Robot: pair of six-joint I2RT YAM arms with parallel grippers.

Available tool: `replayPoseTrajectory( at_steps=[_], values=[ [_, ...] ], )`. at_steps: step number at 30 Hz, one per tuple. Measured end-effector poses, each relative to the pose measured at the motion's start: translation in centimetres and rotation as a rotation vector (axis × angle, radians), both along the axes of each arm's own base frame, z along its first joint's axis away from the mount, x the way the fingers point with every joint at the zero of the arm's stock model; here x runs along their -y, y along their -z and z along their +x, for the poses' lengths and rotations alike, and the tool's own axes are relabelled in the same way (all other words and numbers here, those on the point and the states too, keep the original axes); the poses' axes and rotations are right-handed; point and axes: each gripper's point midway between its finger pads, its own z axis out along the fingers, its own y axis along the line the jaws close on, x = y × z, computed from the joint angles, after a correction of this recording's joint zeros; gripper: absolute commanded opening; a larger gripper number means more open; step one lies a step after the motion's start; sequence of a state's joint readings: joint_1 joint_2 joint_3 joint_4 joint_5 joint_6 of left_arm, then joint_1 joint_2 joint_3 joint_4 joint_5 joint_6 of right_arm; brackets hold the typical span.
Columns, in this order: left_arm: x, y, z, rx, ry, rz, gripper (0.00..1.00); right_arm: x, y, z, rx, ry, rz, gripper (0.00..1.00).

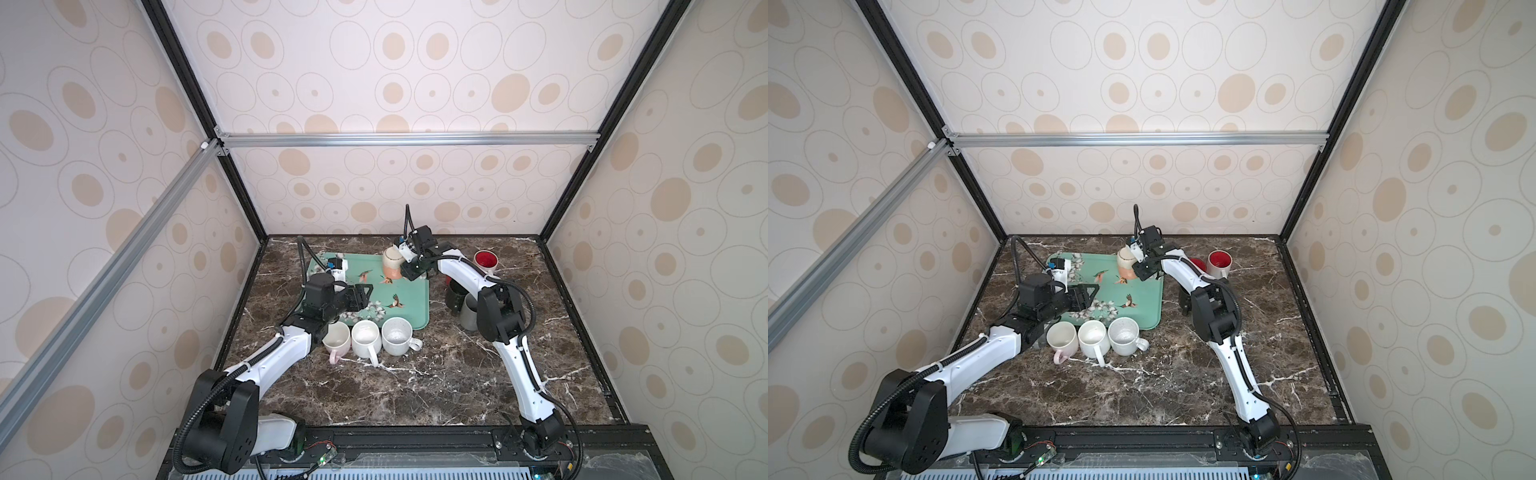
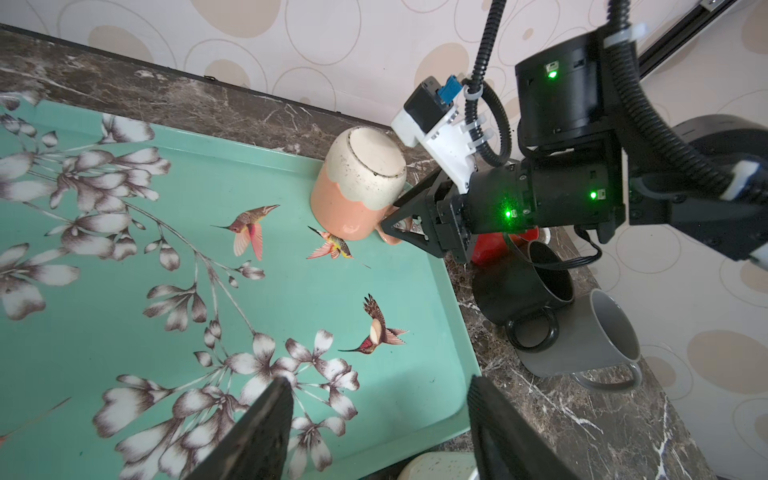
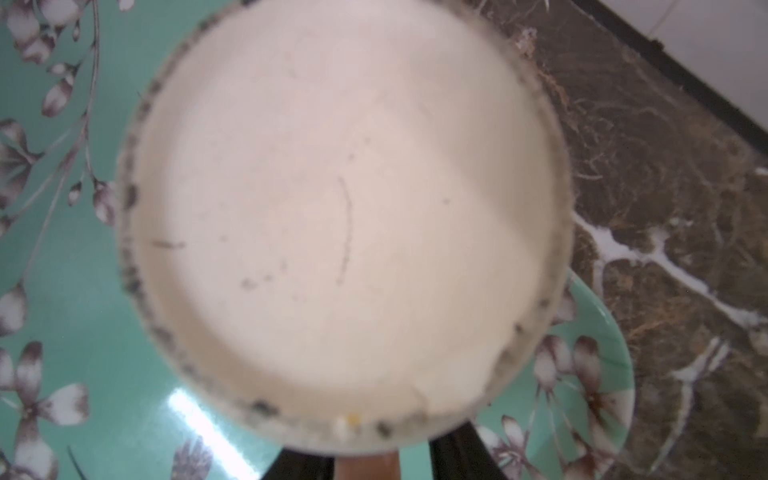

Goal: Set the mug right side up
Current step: 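Grasp the pink-and-cream mug by its base with the right gripper, then lift the pink-and-cream mug toward the left gripper with the right gripper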

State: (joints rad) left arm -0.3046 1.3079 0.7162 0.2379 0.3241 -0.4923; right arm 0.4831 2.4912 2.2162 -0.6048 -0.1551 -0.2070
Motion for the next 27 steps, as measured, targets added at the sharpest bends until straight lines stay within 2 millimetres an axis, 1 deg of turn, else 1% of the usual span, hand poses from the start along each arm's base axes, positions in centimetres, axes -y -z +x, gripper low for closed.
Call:
replayPoseTrajectory(
  at_steps=[3, 6, 10, 14, 17, 21, 24, 27],
  values=[
    [0.0, 0.4, 0.1, -0.010, 0.002, 0.002, 0.68, 0.0, 0.0, 0.0, 0.002, -0.006, -0.007, 0.12],
    [0.1, 0.8, 0.1, -0.021, 0.007, 0.002, 0.68, -0.1, 0.0, -0.1, 0.013, -0.008, -0.009, 0.06],
    [0.1, 0.9, 0.1, -0.019, 0.006, 0.001, 0.68, 0.5, 0.0, -0.7, 0.020, 0.001, -0.021, 0.00],
    [0.0, 0.9, 0.1, -0.019, 0.005, 0.000, 0.68, 1.4, 0.0, -1.9, 0.010, 0.010, -0.035, 0.00],
    [0.0, 0.9, 0.0, -0.017, 0.004, -0.001, 0.68, 2.0, -0.1, -3.4, 0.003, 0.022, -0.042, 0.00],
    [-0.2, 0.9, -0.5, -0.016, 0.001, -0.007, 0.68, 2.5, -0.1, -6.3, -0.007, 0.033, -0.047, 0.00],
    [-0.3, 0.6, -0.7, -0.010, 0.000, -0.013, 0.68, 2.4, -0.4, -8.4, -0.016, 0.033, -0.037, 0.00],
    [-0.3, -0.1, -0.8, 0.006, -0.003, -0.023, 0.68, 2.1, -0.7, -10.2, -0.032, 0.036, 0.005, 0.00]
  ],
)
